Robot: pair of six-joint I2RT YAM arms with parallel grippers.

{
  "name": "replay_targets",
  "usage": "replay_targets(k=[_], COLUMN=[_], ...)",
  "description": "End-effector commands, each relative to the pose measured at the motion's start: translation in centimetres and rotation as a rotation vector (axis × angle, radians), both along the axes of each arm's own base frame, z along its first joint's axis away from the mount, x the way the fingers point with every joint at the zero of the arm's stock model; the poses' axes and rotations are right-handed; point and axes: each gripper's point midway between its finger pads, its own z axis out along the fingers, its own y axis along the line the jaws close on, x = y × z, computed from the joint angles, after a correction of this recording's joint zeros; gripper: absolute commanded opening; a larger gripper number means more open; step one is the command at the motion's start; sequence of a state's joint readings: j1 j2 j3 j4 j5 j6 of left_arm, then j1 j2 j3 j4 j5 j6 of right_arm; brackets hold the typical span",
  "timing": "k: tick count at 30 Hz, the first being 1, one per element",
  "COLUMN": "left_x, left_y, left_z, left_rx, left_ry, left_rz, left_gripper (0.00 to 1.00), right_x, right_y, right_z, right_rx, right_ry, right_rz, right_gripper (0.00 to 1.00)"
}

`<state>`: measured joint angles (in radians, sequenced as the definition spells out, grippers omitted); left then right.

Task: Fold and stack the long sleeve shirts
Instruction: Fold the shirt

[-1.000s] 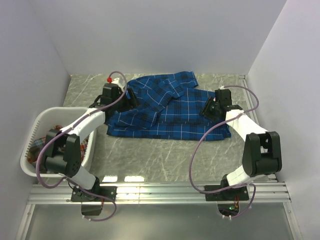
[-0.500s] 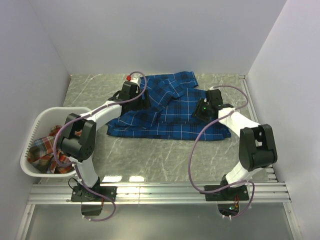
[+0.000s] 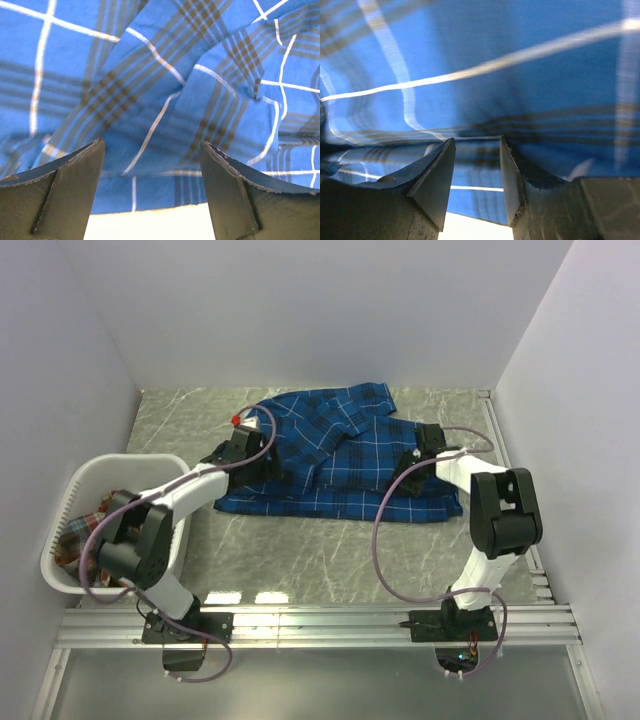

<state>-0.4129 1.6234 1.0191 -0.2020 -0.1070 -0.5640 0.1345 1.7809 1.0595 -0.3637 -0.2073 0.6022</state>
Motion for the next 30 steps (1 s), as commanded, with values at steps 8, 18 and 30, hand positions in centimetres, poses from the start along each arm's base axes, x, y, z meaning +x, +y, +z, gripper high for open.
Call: replay_targets(k=[8,18,30], left_x=[-3.8,-2.7,-2.8], left_y=[2.3,1.8,3.2], left_z=[3.2,3.6,2.9], left_rx=[-0.027,-0.006,0.061], left_ry=[-0.05,-0.056,-0.034], left_rz=[0.054,-0.003,0.04], left_gripper=[0.82,0.83,0.94], right_x=[-5.9,7.6,18.8], right_y=[-8.6,-5.5,-1.2], right_z=[-0.9,14.3,12.0], right_rx=[-0.213,-0.153,-0.103], right_ry=[0.142,-0.437,-0.508], right_rz=[-0.179,0.011,0.278], right_gripper=[0.49,0.48,0.52])
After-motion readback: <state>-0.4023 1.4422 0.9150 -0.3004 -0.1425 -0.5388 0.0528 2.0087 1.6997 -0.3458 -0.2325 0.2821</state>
